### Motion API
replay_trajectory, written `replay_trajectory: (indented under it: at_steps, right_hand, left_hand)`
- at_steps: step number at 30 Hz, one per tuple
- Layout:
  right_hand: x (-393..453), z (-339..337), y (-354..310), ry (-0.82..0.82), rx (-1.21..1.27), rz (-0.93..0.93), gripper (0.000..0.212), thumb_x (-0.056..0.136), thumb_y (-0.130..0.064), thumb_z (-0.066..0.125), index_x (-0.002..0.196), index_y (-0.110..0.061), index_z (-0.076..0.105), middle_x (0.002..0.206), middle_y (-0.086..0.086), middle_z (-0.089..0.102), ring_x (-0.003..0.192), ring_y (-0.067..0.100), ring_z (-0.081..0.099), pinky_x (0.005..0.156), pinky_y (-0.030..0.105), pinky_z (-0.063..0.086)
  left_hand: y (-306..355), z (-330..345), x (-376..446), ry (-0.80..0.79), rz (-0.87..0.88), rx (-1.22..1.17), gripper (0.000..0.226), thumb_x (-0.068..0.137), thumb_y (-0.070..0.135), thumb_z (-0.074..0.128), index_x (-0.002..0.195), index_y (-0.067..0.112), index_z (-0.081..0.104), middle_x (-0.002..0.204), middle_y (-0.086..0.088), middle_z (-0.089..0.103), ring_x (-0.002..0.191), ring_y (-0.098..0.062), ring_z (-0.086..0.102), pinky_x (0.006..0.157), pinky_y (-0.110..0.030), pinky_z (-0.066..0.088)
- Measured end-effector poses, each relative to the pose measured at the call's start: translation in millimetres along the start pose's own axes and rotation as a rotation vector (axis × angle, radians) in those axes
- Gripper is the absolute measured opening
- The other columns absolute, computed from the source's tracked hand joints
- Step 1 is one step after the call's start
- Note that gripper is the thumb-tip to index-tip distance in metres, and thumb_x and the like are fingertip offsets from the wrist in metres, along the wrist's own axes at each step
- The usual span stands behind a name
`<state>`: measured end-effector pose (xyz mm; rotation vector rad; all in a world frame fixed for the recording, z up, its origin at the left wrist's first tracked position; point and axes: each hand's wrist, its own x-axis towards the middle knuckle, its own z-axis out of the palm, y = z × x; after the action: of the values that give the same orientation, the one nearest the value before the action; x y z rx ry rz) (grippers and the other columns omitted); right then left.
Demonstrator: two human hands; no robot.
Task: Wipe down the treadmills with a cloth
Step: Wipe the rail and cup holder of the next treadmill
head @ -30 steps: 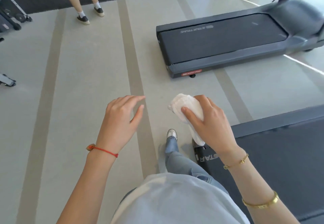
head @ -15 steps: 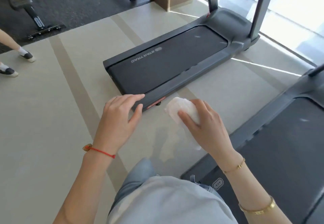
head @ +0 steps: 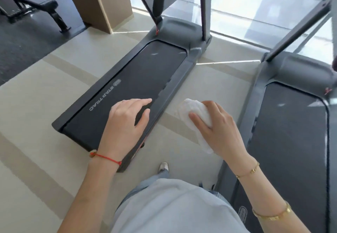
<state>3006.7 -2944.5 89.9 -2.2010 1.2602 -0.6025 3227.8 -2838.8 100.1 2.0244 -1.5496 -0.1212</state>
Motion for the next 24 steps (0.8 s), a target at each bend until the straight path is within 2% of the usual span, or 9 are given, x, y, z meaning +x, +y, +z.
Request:
replay_trajectory:
  at_steps: [5, 10, 13, 19, 24]
  right_hand:
    - [67.7, -5.0, 12.2, 0.103, -0.029, 0.107, 0.038, 0.092, -0.058, 0.042, 0.111, -0.026, 0.051, 0.102, -0.008, 0.055, 0.077, 0.016, 0.052, 0.065, 0.029, 0.037]
    - [118.6, -20.7, 37.7, 0.190, -0.084, 0.217, 0.037, 0.095, -0.056, 0.040, 0.113, -0.025, 0.050, 0.101, -0.006, 0.047, 0.081, 0.019, 0.052, 0.071, 0.034, 0.047]
    - [150.4, -33.9, 59.3, 0.264, -0.112, 0.272, 0.039, 0.095, -0.054, 0.042, 0.112, -0.020, 0.053, 0.098, -0.003, 0.047, 0.080, 0.020, 0.052, 0.074, 0.035, 0.048]
    - [220.6, -78.5, 121.7, 0.389, -0.147, 0.363, 0.040, 0.095, -0.053, 0.044, 0.113, -0.019, 0.055, 0.100, 0.000, 0.048, 0.084, 0.022, 0.052, 0.079, 0.038, 0.048]
    - [276.3, -135.7, 178.1, 0.471, -0.188, 0.421, 0.043, 0.094, -0.058, 0.039, 0.115, -0.022, 0.052, 0.100, -0.004, 0.046, 0.083, 0.020, 0.052, 0.079, 0.037, 0.049]
  left_hand:
    - [-11.4, 19.1, 113.0, -0.112, 0.159, -0.014, 0.029, 0.099, 0.024, 0.052, 0.126, 0.020, 0.062, 0.122, 0.006, 0.065, 0.115, -0.012, 0.059, 0.107, -0.046, 0.040]
    - [5.9, 54.3, 208.5, -0.206, 0.318, -0.072, 0.028, 0.097, 0.020, 0.056, 0.124, 0.017, 0.064, 0.120, 0.004, 0.067, 0.112, -0.015, 0.061, 0.107, -0.043, 0.040]
    - [23.1, 84.5, 261.3, -0.262, 0.386, -0.106, 0.028, 0.096, 0.019, 0.057, 0.123, 0.016, 0.065, 0.117, 0.003, 0.068, 0.111, -0.017, 0.061, 0.106, -0.043, 0.040]
    - [84.3, 157.1, 368.4, -0.317, 0.539, -0.174, 0.027, 0.096, 0.018, 0.059, 0.121, 0.014, 0.067, 0.116, 0.000, 0.069, 0.110, -0.020, 0.062, 0.106, -0.042, 0.040]
    - [158.0, 216.4, 456.1, -0.366, 0.643, -0.247, 0.026, 0.095, 0.016, 0.060, 0.120, 0.013, 0.068, 0.116, 0.000, 0.069, 0.112, -0.022, 0.062, 0.104, -0.048, 0.041]
